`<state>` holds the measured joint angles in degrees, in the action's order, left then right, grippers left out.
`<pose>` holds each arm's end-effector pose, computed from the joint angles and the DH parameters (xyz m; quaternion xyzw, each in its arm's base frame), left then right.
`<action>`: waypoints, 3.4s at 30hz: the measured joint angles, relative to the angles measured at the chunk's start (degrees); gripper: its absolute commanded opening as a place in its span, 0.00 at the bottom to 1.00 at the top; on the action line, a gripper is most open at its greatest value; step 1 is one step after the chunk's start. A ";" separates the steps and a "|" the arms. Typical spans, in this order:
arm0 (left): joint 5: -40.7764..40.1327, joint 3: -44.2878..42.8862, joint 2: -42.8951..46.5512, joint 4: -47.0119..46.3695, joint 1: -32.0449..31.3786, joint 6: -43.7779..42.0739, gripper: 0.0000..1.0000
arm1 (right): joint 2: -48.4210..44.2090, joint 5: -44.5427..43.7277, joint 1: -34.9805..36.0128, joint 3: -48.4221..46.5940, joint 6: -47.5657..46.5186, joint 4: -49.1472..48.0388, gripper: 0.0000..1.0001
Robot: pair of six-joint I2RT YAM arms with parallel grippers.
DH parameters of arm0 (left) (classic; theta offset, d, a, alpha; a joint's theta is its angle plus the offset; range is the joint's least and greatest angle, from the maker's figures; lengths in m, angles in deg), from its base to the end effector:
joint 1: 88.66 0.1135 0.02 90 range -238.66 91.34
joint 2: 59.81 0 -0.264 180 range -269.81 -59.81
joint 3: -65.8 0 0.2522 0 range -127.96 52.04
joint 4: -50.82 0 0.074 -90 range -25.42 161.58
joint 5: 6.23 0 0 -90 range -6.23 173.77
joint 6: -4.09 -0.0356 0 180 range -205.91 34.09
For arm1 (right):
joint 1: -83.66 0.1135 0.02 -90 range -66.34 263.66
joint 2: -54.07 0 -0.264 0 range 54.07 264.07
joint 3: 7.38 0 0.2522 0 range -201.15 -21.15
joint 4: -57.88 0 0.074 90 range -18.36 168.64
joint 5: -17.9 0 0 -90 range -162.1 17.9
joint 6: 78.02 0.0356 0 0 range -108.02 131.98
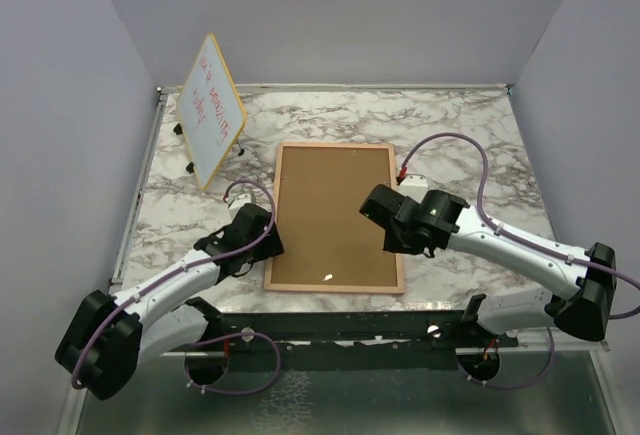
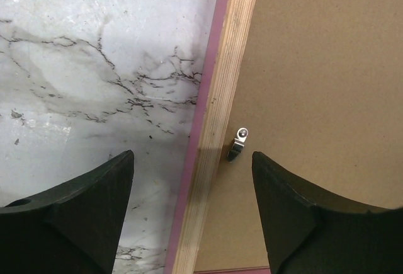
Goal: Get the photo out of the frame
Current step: Release the photo frame item from the photo frame.
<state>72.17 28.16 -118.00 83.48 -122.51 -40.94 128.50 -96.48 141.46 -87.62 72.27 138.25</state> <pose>0.1553 -0.0955 0.1621 -0.1232 0.9365 -0.1252 0.3034 0.1341 0.1854 0.2908 0.0494 0.9677 0.0050 0.2470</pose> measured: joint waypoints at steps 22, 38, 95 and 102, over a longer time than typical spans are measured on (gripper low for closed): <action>0.26 -0.13 -2.36 -2.12 -0.42 0.02 0.45 | 0.55 -4.52 0.00 4.61 4.26 -0.50 0.01; 1.88 -0.07 -2.62 -2.36 -0.79 -0.26 0.18 | -0.52 -6.21 -0.04 8.04 4.87 -3.54 0.01; -1.68 0.68 -2.34 -3.91 -6.60 0.07 0.00 | -2.08 -12.39 -3.17 12.79 -1.16 -13.79 0.01; -3.67 -0.02 -3.69 -4.26 -8.41 0.07 0.00 | -4.57 -12.13 -4.72 15.45 -8.15 -18.58 0.01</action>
<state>68.50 28.14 -121.70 79.21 -130.92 -40.88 123.93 -108.61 136.74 -72.17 64.12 119.67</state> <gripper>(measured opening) 0.210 0.233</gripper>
